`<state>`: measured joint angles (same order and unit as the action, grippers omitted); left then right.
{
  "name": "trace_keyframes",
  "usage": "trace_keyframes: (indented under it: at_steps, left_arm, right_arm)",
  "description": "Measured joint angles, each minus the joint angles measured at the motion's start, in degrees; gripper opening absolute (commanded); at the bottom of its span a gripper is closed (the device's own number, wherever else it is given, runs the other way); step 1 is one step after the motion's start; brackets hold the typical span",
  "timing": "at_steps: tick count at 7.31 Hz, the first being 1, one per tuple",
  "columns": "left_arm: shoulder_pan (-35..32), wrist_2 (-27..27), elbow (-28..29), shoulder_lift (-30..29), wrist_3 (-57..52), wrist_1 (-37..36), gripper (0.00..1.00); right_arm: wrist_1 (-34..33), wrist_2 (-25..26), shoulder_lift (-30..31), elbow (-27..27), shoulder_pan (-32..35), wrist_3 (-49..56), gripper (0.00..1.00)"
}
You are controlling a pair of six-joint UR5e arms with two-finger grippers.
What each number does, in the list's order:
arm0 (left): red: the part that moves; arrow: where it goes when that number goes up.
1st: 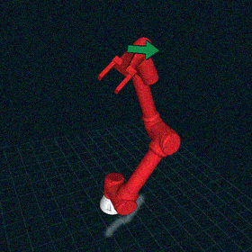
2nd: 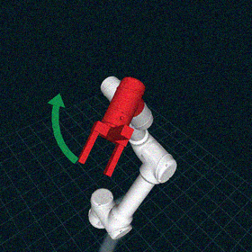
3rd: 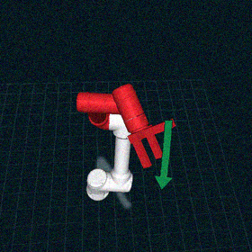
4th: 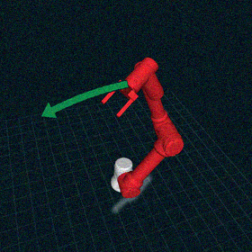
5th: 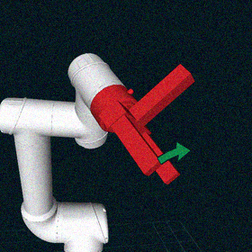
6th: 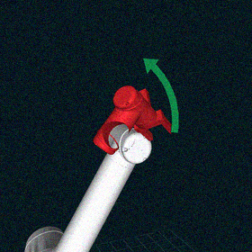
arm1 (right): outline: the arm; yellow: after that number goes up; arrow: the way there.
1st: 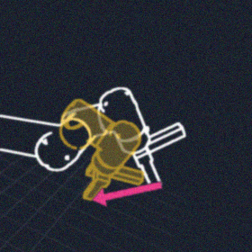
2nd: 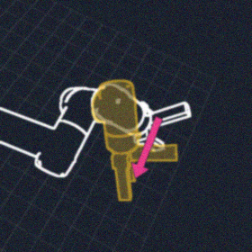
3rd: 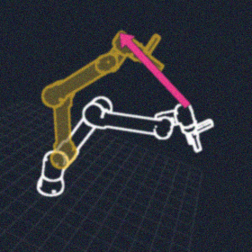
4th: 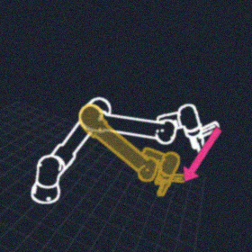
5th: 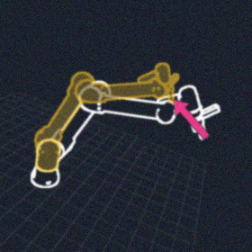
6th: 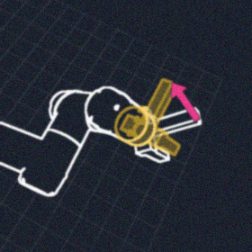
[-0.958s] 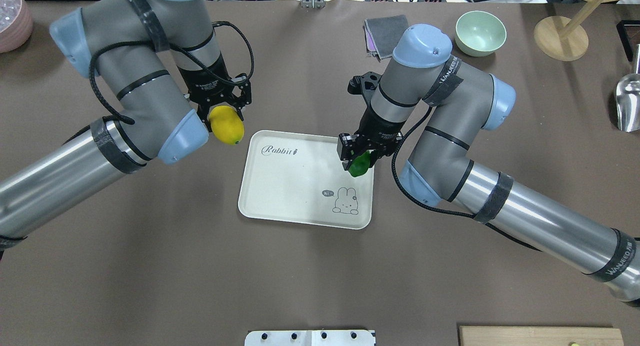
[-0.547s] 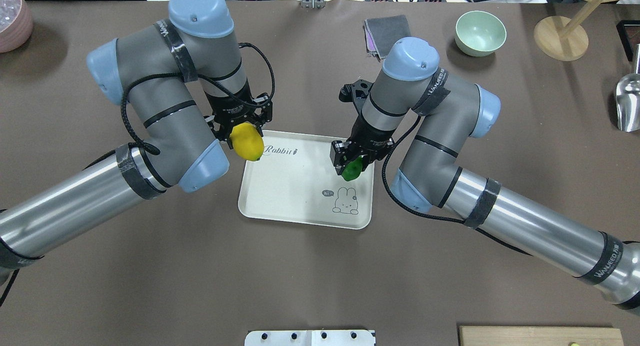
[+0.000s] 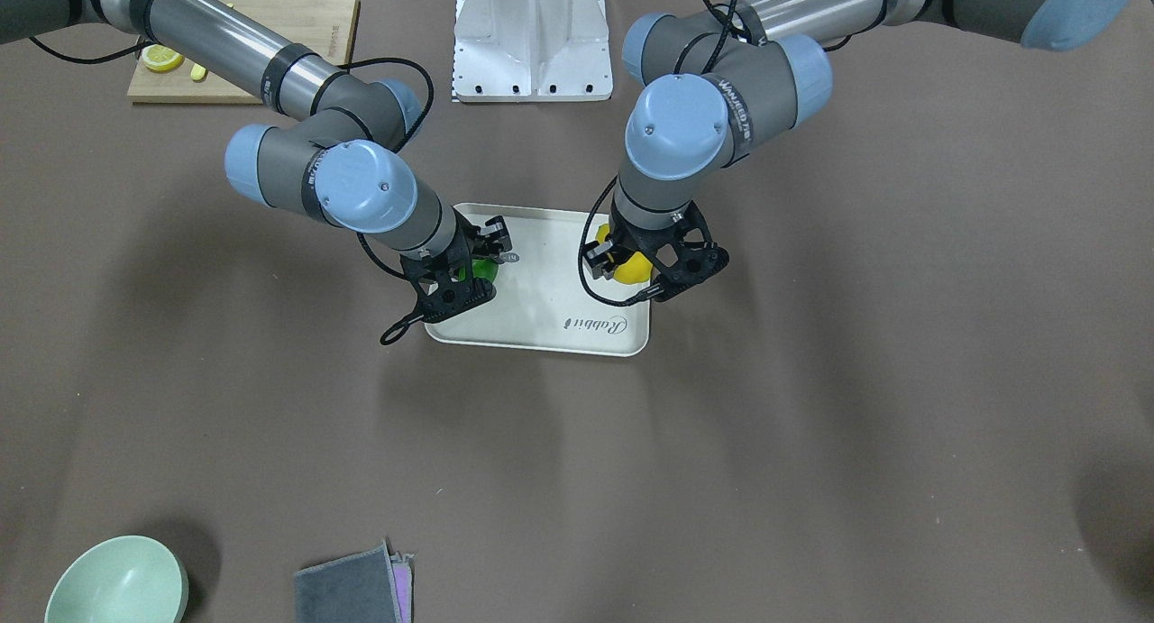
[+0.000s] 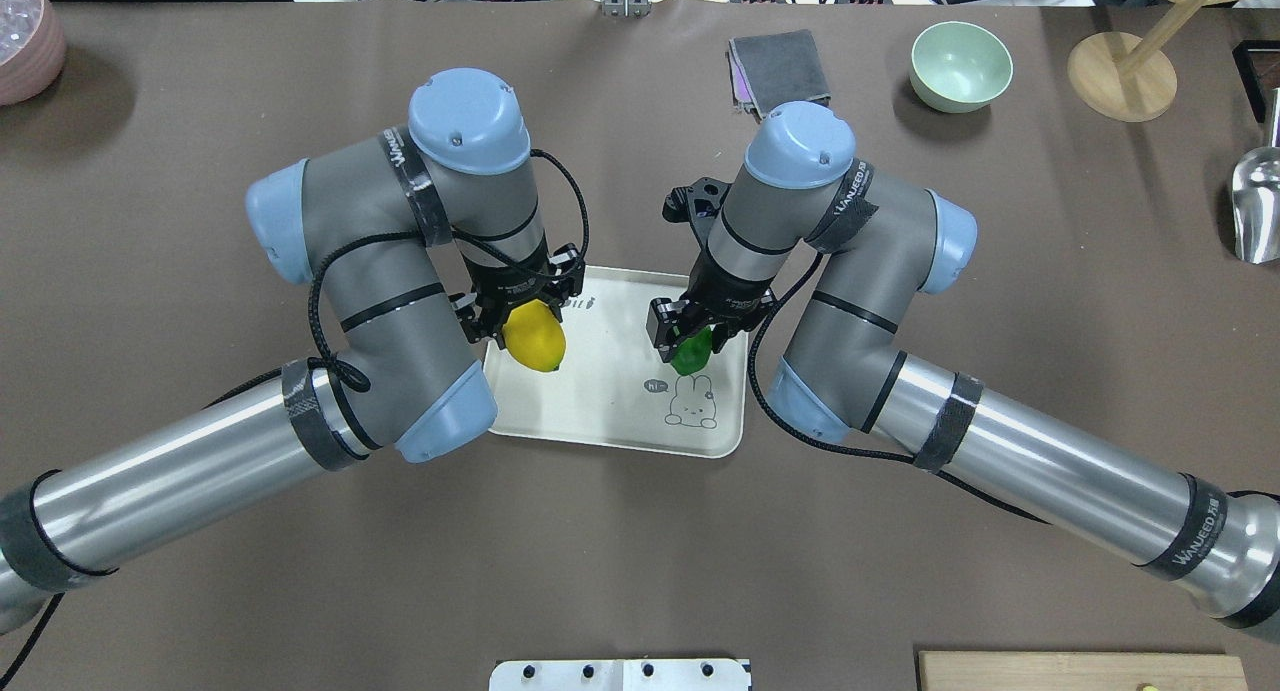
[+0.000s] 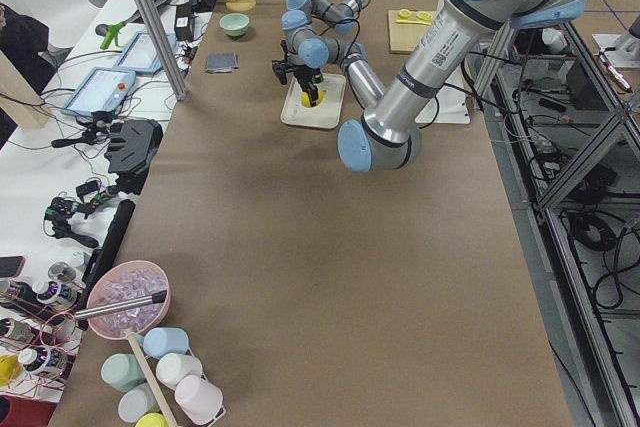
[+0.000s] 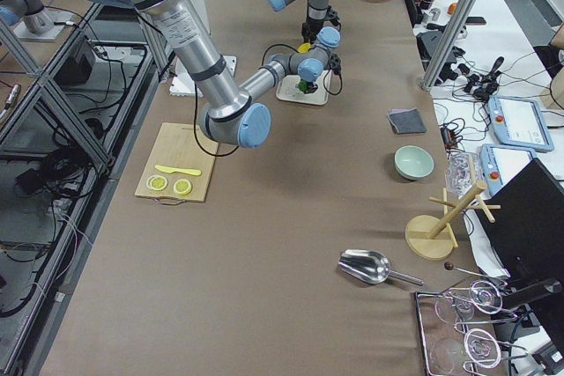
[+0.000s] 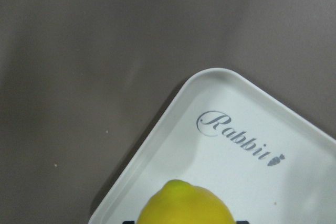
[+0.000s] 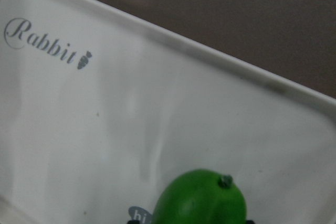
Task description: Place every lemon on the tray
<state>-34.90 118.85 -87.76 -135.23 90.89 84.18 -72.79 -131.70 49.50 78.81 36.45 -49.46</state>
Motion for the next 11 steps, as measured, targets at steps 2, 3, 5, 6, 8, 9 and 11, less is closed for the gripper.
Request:
trace_keyframes:
  at_steps: [2,3,5,6,8,9,11]
  left_arm:
    - [2.76,-2.58,1.16,0.08,2.81,2.12,0.0]
    - [3.9,-3.9,2.05,0.11,3.74,3.48,0.17]
    - [4.92,-5.25,2.9,0.25,4.19,4.8,0.64]
    - [5.02,-5.4,2.98,0.34,4.18,5.2,0.85]
    - [5.02,-5.49,2.94,0.39,4.09,5.41,0.98]
    - [4.79,-5.48,2.71,0.4,3.96,5.38,0.98]
    - [3.03,-4.92,2.03,0.41,3.64,5.14,0.98]
  right_arm:
    - [0.11,-0.22,0.05,0.12,1.25,0.23,1.0]
    - [0.09,-0.8,0.35,0.4,3.02,0.41,1.0]
    - [0.03,-3.5,1.47,0.94,7.33,1.2,1.0]
    - [0.02,-5.19,2.1,1.02,9.12,1.76,1.0]
    - [-0.11,-8.91,3.71,1.34,12.95,2.09,1.0]
    - [-0.29,-10.45,5.08,2.28,14.46,2.14,1.0]
    - [-0.43,-11.74,10.91,6.61,16.35,2.17,1.0]
